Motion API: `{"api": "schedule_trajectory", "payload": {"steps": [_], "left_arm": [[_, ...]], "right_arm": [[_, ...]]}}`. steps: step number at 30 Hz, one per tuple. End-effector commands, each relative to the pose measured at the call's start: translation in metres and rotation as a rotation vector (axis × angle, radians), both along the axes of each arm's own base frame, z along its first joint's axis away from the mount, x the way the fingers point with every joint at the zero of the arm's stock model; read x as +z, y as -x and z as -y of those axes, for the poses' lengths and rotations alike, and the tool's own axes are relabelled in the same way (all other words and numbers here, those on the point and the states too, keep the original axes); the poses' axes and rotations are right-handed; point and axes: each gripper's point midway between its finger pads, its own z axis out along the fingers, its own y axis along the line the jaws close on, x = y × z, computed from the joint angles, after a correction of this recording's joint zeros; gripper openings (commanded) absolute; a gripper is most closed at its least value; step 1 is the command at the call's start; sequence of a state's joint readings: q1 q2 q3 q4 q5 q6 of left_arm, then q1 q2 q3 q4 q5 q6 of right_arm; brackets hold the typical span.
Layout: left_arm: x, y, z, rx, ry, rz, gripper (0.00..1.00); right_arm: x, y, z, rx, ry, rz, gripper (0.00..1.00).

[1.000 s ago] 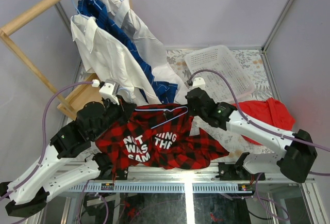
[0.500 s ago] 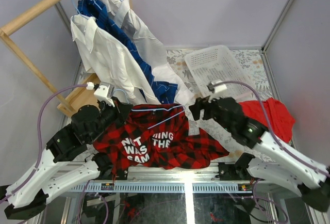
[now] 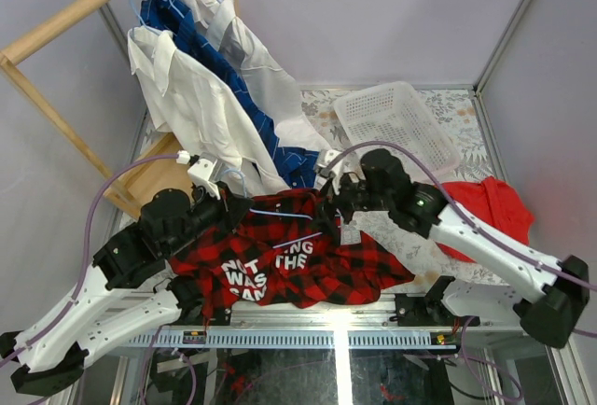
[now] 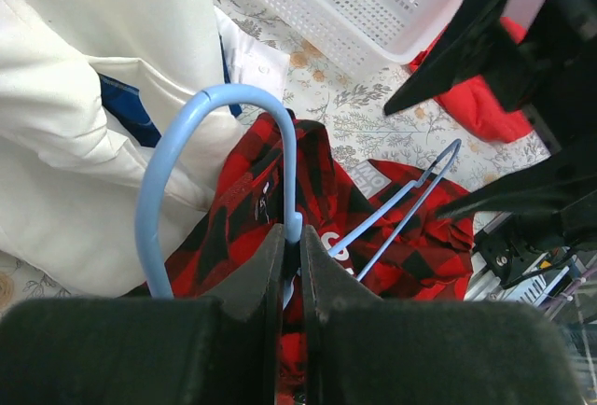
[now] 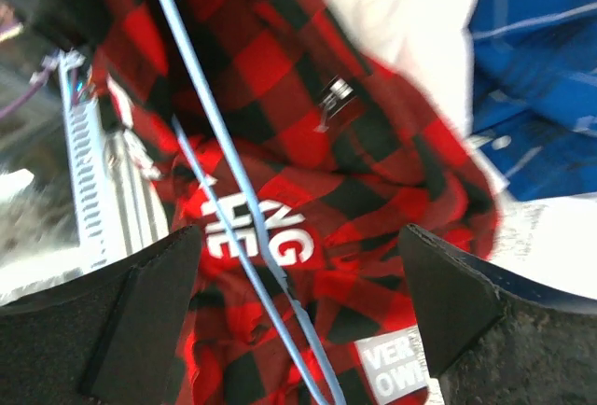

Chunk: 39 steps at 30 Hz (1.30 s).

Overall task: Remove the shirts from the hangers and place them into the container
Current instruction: Remove the shirt from the hanger.

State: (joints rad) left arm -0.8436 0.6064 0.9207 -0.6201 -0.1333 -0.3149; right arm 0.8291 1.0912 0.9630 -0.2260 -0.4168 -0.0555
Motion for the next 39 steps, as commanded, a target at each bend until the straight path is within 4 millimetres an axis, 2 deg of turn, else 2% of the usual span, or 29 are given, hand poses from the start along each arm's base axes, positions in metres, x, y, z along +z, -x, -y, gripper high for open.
{"api": "schedule_trajectory", "payload": {"steps": [1,3,6,8,11,12,13,15,16,17,20,22,24,27,29,34,37,39], "left_arm": [[0.019,0.0,0.009,-0.037,0.059,0.053,0.0],[0.018,-0.001,0.008,-0.034,0.053,0.054,0.0],[0.014,-0.003,0.005,-0.018,0.036,0.048,0.0],[0.013,-0.005,0.003,-0.004,0.023,0.049,0.0],[0.012,-0.008,-0.001,0.023,0.01,0.049,0.0],[0.011,-0.011,-0.005,0.051,0.003,0.051,0.0],[0.009,-0.015,-0.011,0.096,-0.006,0.045,0.02],[0.006,-0.02,-0.02,0.155,-0.024,0.041,0.06],[0.003,-0.021,-0.021,0.163,-0.032,0.039,0.12],[0.0,-0.021,-0.023,0.167,-0.041,0.034,0.29],[-0.009,-0.018,-0.021,0.15,-0.059,0.012,0.67],[-0.012,-0.013,-0.018,0.116,-0.065,-0.002,0.82],[-0.01,-0.003,-0.01,0.04,-0.05,-0.011,0.91],[-0.008,0.003,-0.01,0.024,-0.03,-0.026,1.0],[-0.016,-0.006,-0.027,0.145,-0.066,-0.057,1.0],[-0.022,-0.02,-0.045,0.329,-0.038,-0.09,0.99],[-0.025,-0.027,-0.062,0.466,0.007,-0.095,1.0],[-0.029,-0.03,-0.075,0.555,0.014,-0.101,0.98]], "right_arm": [[-0.02,0.039,-0.006,0.256,0.063,-0.122,0.91],[-0.028,0.043,-0.006,0.281,0.083,-0.148,0.82],[-0.031,0.052,-0.005,0.33,0.087,-0.177,0.6],[-0.032,0.053,-0.006,0.327,0.078,-0.196,0.39],[-0.037,0.052,-0.003,0.301,0.092,-0.202,0.17],[-0.038,0.051,-0.001,0.289,0.096,-0.196,0.06],[-0.039,0.05,0.0,0.274,0.097,-0.189,0.01],[-0.039,0.047,0.002,0.227,0.087,-0.189,0.0],[-0.039,0.047,0.003,0.212,0.078,-0.194,0.0],[-0.038,0.048,0.004,0.206,0.069,-0.191,0.0],[-0.038,0.047,0.009,0.147,0.056,-0.201,0.0],[-0.045,0.04,0.018,0.053,0.08,-0.213,0.0],[-0.054,0.039,0.027,-0.01,0.109,-0.239,0.0],[-0.054,0.039,0.033,-0.048,0.094,-0.227,0.0],[-0.05,0.038,0.036,-0.058,0.077,-0.202,0.0],[-0.045,0.034,0.045,-0.101,0.086,-0.16,0.0],[-0.034,0.027,0.057,-0.169,0.088,-0.114,0.0],[-0.022,0.03,0.062,-0.168,0.062,-0.081,0.0]]}}
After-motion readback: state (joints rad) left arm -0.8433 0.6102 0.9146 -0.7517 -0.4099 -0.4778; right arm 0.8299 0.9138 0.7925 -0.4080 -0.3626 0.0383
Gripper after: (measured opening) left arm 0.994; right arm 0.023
